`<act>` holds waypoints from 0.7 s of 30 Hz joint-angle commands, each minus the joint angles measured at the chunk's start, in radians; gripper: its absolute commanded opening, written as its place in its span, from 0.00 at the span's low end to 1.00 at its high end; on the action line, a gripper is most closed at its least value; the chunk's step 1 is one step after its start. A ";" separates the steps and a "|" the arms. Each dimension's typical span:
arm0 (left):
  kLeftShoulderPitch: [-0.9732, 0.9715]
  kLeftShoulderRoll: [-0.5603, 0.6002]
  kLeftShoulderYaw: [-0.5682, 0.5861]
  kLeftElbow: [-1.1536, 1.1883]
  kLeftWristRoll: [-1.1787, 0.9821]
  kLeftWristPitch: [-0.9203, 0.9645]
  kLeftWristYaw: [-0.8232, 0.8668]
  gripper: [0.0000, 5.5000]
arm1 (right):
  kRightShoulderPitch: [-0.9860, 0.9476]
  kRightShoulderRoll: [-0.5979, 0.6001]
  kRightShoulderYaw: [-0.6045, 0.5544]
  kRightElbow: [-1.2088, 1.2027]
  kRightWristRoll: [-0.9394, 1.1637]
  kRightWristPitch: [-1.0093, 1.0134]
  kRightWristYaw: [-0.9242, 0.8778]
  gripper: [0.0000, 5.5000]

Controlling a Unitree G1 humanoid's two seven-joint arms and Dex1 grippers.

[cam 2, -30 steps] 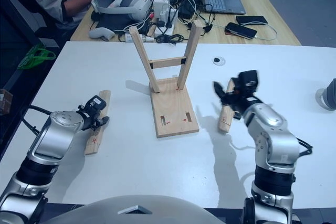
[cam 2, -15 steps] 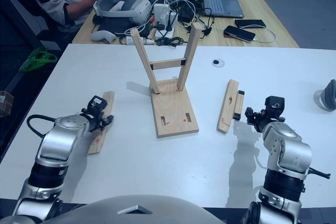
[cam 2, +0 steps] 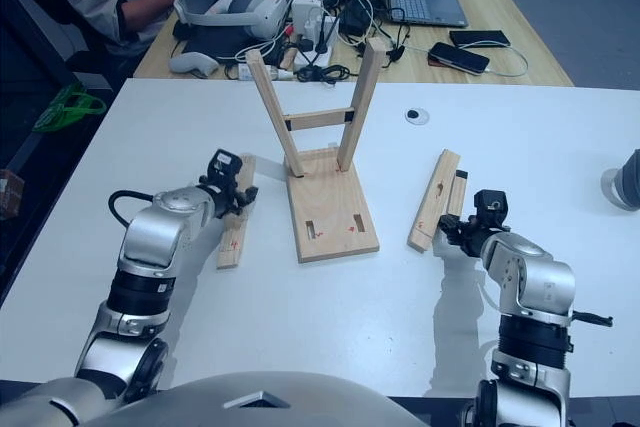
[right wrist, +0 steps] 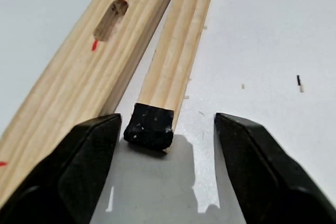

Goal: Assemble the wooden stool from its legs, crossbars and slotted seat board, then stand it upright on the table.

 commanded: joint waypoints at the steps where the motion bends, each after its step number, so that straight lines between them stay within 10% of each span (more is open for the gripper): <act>1: -0.077 -0.059 0.082 -0.043 -0.041 -0.053 0.051 0.52 | -0.052 0.005 -0.005 0.073 0.001 -0.006 -0.011 0.55; 11: -0.173 -0.128 0.220 -0.061 -0.092 -0.078 0.174 0.52 | -0.082 -0.009 0.052 0.131 -0.007 -0.011 0.005 0.25; 21: -0.313 -0.124 0.385 -0.003 -0.158 -0.169 0.289 0.52 | -0.230 -0.084 0.061 0.193 -0.137 -0.328 -0.083 0.23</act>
